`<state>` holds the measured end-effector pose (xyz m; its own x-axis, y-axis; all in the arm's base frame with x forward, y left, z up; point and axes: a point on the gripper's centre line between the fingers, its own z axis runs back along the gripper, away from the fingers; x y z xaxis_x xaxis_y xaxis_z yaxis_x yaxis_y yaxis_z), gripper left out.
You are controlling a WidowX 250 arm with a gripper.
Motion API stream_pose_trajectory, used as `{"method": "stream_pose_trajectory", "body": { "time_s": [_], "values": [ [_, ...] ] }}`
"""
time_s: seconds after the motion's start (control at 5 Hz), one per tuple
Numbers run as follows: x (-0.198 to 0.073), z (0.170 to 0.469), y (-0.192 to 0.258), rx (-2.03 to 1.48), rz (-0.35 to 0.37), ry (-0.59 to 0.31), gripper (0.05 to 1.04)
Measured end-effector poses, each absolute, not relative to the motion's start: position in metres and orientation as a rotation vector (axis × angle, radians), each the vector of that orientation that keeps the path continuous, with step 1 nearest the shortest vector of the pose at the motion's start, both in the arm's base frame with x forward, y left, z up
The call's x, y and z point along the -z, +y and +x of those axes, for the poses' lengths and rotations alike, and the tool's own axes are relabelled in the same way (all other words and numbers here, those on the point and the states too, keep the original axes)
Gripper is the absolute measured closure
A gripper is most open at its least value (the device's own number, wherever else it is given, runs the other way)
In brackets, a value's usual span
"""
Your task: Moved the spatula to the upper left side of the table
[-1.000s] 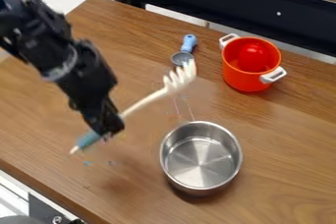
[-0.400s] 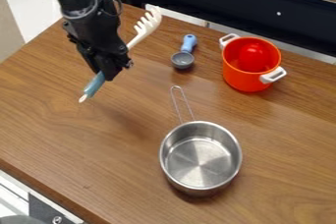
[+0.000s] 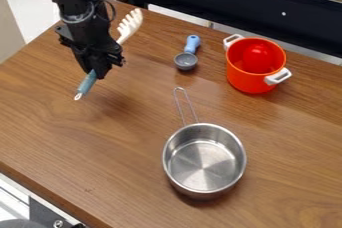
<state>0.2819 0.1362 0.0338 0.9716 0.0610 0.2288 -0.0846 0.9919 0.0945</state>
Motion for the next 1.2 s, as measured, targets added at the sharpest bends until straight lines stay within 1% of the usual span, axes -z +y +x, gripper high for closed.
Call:
{"method": "stream_pose_trajectory", "body": {
  "time_s": [0.4, 0.6, 0.8, 1.0, 1.2],
  "values": [
    [-0.016, 0.299, 0.148, -0.139, 0.168, -0.153, 0.87],
    [-0.009, 0.306, 0.149, -0.151, 0.188, -0.15, 0.87],
    [-0.01, 0.31, 0.147, -0.173, 0.188, -0.16, 0.87],
    [-0.007, 0.313, 0.147, -0.24, 0.223, -0.172, 0.87],
    [-0.007, 0.314, 0.146, -0.239, 0.24, -0.167, 0.833]
  ]
}}
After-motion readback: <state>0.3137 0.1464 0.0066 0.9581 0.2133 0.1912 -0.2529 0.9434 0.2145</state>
